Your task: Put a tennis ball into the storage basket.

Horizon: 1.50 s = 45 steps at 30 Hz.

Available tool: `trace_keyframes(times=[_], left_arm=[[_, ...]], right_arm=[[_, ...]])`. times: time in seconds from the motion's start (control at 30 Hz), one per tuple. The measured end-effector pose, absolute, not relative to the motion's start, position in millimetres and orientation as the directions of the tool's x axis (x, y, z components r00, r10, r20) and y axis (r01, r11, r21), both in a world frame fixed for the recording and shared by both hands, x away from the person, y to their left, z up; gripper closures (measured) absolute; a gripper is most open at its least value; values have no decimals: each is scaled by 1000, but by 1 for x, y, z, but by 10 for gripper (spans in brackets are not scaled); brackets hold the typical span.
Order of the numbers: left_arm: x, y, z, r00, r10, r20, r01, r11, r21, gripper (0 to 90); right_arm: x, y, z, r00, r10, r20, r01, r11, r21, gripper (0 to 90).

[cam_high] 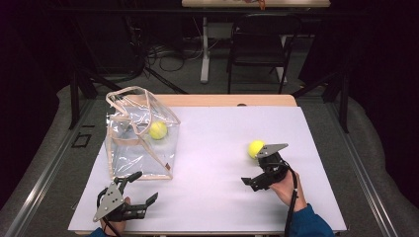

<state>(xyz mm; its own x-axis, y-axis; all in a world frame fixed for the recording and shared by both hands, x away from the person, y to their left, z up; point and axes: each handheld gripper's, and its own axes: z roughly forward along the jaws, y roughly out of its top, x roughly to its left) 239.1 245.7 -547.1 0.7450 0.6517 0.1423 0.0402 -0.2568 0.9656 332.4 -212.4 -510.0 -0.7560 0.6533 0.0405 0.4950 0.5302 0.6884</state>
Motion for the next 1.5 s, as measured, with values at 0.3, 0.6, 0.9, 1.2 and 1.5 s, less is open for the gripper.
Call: trace_keyframes(times=[0.3, 0.6, 0.9, 1.2, 1.5], left_arm=[[239, 246, -547, 744, 652, 149, 37, -262, 964, 157], [238, 245, -547, 741, 655, 150, 36, -261, 965, 157], [238, 246, -546, 740, 656, 151, 35, -262, 964, 157], [238, 246, -546, 740, 655, 150, 32, -257, 966, 157], [238, 246, -546, 740, 655, 152, 32, -260, 965, 157]], right_arm=[[335, -220, -508, -740, 671, 41, 507, 517, 690, 0], [336, -229, -500, -725, 688, 31, 503, 498, 707, 0], [341, -236, -495, -707, 706, 32, 511, 479, 714, 0], [347, -240, -490, -689, 725, 21, 515, 469, 718, 0], [361, -242, -495, -671, 741, 26, 534, 459, 710, 0]])
